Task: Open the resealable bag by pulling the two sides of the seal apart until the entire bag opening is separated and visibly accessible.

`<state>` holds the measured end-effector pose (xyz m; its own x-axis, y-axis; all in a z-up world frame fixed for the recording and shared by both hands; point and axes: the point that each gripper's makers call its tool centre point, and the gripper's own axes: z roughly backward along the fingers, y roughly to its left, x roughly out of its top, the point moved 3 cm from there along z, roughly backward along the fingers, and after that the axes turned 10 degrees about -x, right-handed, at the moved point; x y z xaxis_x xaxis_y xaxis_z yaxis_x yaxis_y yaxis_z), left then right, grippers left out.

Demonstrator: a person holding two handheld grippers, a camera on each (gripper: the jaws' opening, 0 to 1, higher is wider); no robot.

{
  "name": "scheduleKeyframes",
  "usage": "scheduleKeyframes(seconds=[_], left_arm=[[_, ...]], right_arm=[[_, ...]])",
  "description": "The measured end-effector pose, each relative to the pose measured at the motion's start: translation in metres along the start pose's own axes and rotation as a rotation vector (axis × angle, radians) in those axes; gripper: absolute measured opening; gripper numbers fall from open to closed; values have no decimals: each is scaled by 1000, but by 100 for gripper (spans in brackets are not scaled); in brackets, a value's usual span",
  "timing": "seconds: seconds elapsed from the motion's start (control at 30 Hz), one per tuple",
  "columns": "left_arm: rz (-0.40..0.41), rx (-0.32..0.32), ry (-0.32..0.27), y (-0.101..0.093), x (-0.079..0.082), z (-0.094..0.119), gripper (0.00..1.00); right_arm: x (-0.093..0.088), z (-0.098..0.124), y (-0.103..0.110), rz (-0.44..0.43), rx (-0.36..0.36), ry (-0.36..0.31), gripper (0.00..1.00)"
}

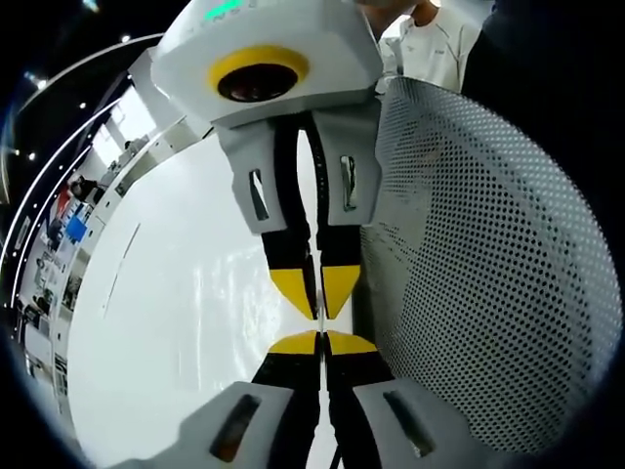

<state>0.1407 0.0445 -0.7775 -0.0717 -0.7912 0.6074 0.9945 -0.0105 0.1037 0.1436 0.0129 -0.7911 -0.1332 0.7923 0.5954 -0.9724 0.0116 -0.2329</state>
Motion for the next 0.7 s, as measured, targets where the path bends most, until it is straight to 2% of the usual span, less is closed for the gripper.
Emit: scheduleKeyframes(seconds=[0.23, 0.7], left_arm=[[-10, -9, 4, -2, 1, -2, 0], [-10, -4, -3, -1, 2, 2, 0]], right_arm=[[-2, 0, 4, 60, 7, 8, 0], [-9, 6, 0, 39, -1, 18, 0]])
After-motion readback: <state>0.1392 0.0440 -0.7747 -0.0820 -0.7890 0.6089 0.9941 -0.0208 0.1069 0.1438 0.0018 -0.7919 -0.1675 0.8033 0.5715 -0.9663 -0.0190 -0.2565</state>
